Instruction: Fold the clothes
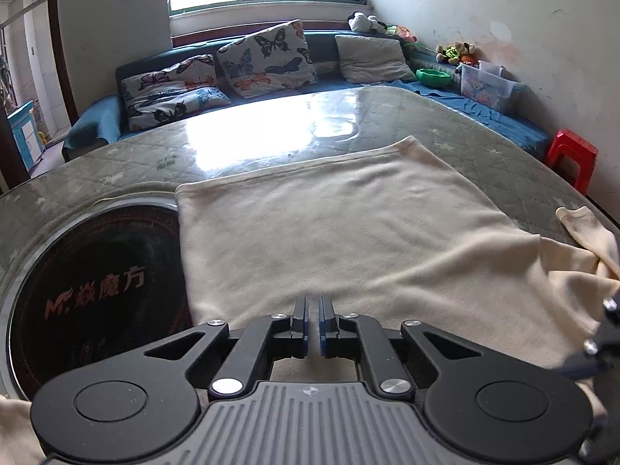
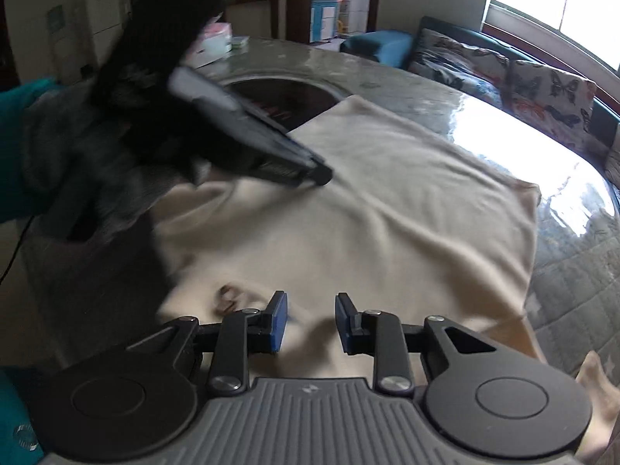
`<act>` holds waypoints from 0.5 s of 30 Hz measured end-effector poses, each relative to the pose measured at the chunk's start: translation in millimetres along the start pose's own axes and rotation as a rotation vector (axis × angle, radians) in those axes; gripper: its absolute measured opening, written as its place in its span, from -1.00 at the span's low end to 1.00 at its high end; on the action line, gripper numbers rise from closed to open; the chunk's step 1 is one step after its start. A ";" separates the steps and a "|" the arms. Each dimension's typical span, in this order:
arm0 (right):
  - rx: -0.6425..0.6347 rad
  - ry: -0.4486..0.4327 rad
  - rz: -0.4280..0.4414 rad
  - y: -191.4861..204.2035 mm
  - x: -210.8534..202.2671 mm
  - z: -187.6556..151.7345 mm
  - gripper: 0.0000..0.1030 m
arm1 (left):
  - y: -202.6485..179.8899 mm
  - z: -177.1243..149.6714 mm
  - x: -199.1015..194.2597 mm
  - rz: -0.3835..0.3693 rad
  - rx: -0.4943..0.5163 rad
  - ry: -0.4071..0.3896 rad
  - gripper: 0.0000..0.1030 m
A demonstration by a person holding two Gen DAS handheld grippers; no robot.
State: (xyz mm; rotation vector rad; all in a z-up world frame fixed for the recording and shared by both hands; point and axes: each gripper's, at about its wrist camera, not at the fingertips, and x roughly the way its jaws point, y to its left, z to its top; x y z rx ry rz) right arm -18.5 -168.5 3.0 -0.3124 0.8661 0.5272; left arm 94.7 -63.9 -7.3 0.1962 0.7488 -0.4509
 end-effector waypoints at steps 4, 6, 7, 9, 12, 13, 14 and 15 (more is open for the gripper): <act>-0.039 -0.024 -0.021 12.1 -10.5 -7.1 -0.42 | 2.0 -4.5 -4.7 0.015 -0.017 -0.005 -0.84; -0.019 -0.051 -0.028 10.6 -16.2 -7.2 -0.36 | 1.2 -7.9 -11.7 0.008 -0.021 -0.015 -0.84; 0.008 -0.066 -0.033 7.9 -18.6 -7.2 -0.36 | 0.4 -9.7 -15.2 0.004 -0.021 -0.019 -0.84; 0.047 -0.065 -0.036 3.5 -19.6 -10.7 -0.35 | -6.5 -14.5 -22.3 -0.019 -0.009 -0.027 -0.84; 0.063 -0.036 -0.035 0.7 -17.7 -19.0 -0.34 | -18.1 -23.5 -31.6 -0.049 0.026 -0.033 -0.83; 0.071 -0.039 -0.032 -0.2 -21.1 -22.7 -0.33 | -21.7 -26.0 -33.8 -0.055 0.037 -0.034 -0.83; 0.081 -0.048 -0.032 -1.1 -25.9 -25.2 -0.33 | -25.2 -28.1 -35.9 -0.061 0.047 -0.036 -0.83; 0.096 -0.064 -0.037 -3.6 -31.3 -27.1 -0.33 | -27.6 -28.5 -37.7 -0.069 0.045 -0.039 -0.83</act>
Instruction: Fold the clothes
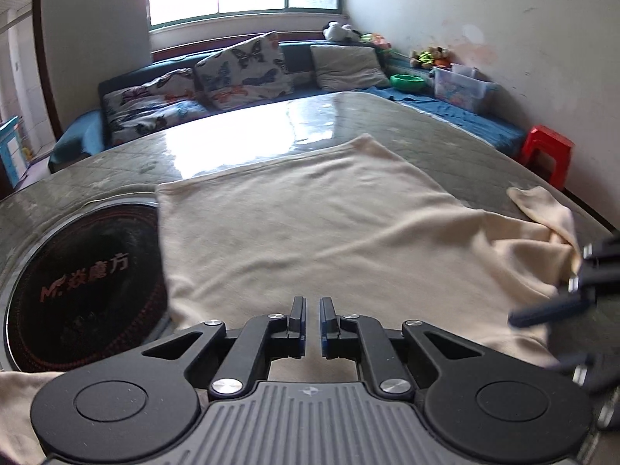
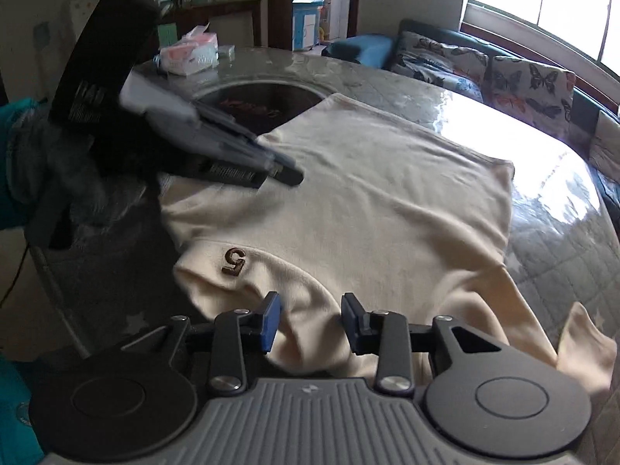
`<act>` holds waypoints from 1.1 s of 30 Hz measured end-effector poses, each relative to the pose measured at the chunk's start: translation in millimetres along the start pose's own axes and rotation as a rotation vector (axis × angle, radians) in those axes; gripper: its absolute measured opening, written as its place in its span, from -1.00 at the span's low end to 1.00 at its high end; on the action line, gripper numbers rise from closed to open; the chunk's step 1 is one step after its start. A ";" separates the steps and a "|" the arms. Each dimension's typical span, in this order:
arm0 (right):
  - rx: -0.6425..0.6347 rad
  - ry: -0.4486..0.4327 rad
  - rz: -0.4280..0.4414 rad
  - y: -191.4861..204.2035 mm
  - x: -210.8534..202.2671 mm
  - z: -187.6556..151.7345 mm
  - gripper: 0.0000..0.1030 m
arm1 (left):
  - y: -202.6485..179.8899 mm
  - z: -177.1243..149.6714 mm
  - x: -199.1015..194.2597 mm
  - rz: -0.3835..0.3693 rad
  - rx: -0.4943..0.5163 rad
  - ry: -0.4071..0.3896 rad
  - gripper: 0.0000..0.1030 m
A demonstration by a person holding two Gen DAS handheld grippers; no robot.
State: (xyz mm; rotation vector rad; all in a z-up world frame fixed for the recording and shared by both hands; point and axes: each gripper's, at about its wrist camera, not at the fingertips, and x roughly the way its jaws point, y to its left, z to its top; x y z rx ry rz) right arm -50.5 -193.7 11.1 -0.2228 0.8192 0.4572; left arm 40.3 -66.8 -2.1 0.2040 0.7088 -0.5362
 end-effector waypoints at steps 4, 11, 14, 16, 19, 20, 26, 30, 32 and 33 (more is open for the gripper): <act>0.132 -0.062 -0.084 -29.0 -16.6 -4.0 -0.28 | -12.8 2.0 -3.8 -0.033 0.007 -0.016 -0.78; 0.387 -0.074 -0.285 -96.4 -20.5 -29.4 -0.28 | -44.8 -0.1 1.5 -0.112 0.049 -0.007 -0.78; 0.411 -0.050 -0.365 -111.7 -21.3 -44.0 -0.29 | -55.9 -7.1 5.7 -0.135 0.083 0.015 -0.78; 0.407 -0.035 -0.423 -117.7 -23.0 -54.0 -0.29 | -59.8 -12.2 4.5 -0.133 0.109 0.006 -0.74; 0.414 -0.021 -0.516 -124.9 -27.0 -67.7 -0.29 | -60.7 -13.8 3.5 -0.133 0.127 0.004 -0.74; 0.416 -0.017 -0.547 -127.3 -28.3 -72.3 -0.29 | -60.3 -13.9 3.5 -0.133 0.127 0.005 -0.74; 0.514 -0.033 -0.651 -152.1 -40.6 -94.0 -0.14 | -60.3 -15.9 2.1 -0.135 0.150 0.000 -0.67; 0.569 -0.058 -0.685 -157.6 -46.4 -97.7 -0.11 | -56.5 -17.1 1.3 -0.131 0.150 -0.003 -0.62; 0.549 -0.062 -0.689 -153.6 -46.1 -96.6 -0.10 | -56.6 -17.5 0.7 -0.129 0.155 -0.002 -0.62; 0.505 -0.063 -0.681 -147.1 -44.7 -94.2 -0.10 | -56.5 -17.6 0.4 -0.127 0.158 -0.002 -0.62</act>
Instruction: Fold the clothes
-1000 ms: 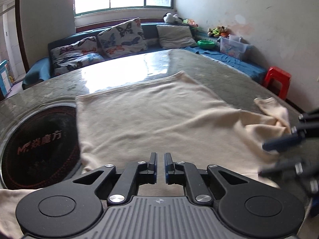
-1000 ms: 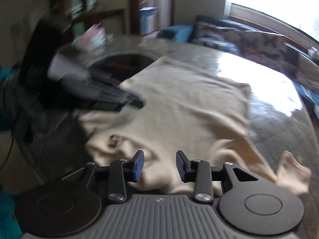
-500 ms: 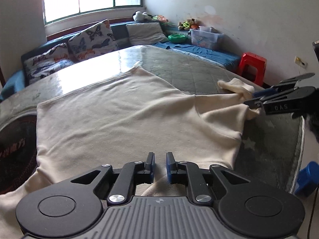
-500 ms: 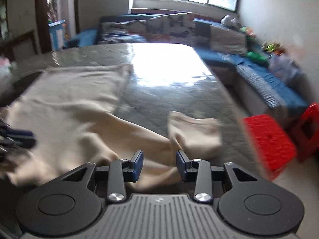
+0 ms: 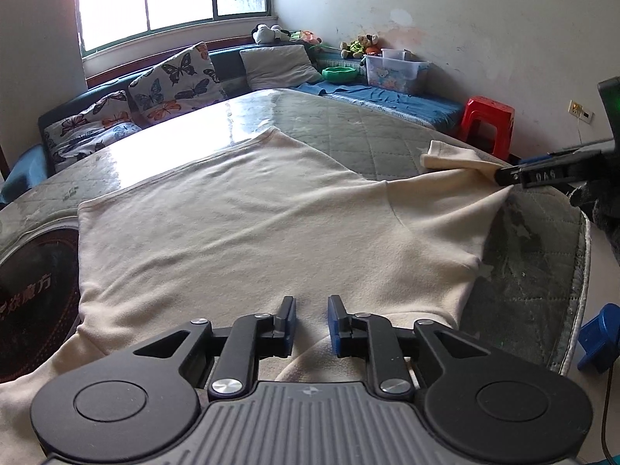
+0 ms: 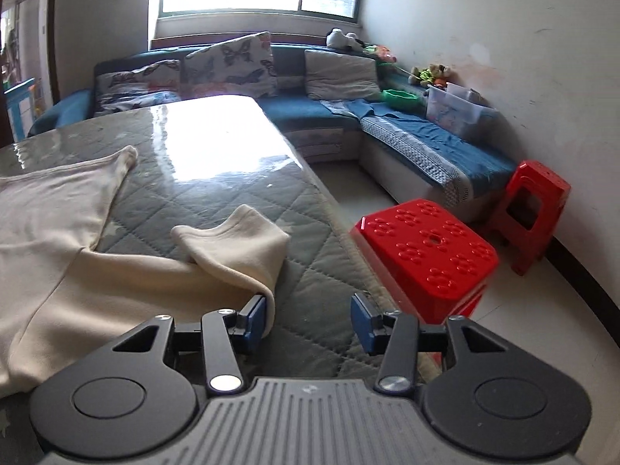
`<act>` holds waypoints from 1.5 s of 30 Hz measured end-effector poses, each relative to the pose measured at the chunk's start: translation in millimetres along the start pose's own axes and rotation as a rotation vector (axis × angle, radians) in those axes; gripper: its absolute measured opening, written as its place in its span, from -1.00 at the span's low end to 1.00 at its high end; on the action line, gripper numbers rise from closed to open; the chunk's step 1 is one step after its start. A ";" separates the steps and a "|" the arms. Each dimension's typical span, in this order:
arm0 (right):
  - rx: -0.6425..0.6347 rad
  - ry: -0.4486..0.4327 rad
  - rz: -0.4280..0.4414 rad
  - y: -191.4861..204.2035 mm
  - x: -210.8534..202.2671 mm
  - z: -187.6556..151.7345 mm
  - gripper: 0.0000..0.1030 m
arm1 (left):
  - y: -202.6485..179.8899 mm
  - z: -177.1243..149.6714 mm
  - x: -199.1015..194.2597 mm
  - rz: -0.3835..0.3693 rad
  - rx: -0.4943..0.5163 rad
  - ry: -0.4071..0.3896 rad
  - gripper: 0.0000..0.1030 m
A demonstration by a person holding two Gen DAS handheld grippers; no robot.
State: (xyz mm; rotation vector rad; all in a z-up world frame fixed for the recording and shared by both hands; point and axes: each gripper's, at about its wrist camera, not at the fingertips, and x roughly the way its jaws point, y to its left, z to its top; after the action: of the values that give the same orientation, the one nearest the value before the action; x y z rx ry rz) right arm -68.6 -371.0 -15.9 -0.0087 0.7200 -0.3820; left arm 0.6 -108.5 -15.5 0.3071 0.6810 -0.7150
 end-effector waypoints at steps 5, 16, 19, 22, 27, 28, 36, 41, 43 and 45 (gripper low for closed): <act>-0.158 -0.033 0.018 35.3 0.1 1.6 0.03 | 0.1 0.3 -0.2 0.004 0.006 0.000 -0.61; 0.004 -0.060 -0.110 -10.4 15.8 30.6 0.10 | -1.2 -0.1 1.7 0.001 0.010 -0.004 -0.61; 0.031 -0.055 -0.105 -19.2 11.3 28.8 0.10 | 0.3 -1.0 1.5 -0.003 0.010 -0.006 -0.60; 0.130 -0.045 -0.070 -31.7 9.1 29.6 0.10 | 0.2 -1.5 1.1 -0.002 0.011 -0.006 -0.60; 0.089 -0.059 -0.040 -26.8 6.1 30.0 0.08 | -1.0 -1.6 0.8 0.000 0.011 -0.006 -0.60; 0.087 -0.047 -0.003 -23.1 7.8 30.7 0.07 | -1.6 -1.4 0.8 0.001 0.012 -0.005 -0.60; 0.076 0.045 0.145 -2.5 50.6 37.0 0.08 | 0.9 -3.7 -1.7 0.002 0.002 -0.006 -0.50; 0.084 0.050 0.166 1.0 72.5 51.7 0.11 | 2.1 -6.3 -3.4 0.000 -0.010 -0.013 -0.48; 0.070 0.046 0.169 3.9 79.0 56.3 0.14 | 2.2 -6.6 -4.0 0.000 -0.015 -0.015 -0.48; 0.065 0.046 0.171 4.7 82.0 59.0 0.14 | 3.5 -7.6 -6.3 -0.004 -0.027 -0.017 -0.47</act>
State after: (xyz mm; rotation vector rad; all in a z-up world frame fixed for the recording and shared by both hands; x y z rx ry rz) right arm 27.3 -402.1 -24.6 0.1230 0.7472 -0.2421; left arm -4.1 -99.1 -16.9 0.2749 0.6743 -0.7111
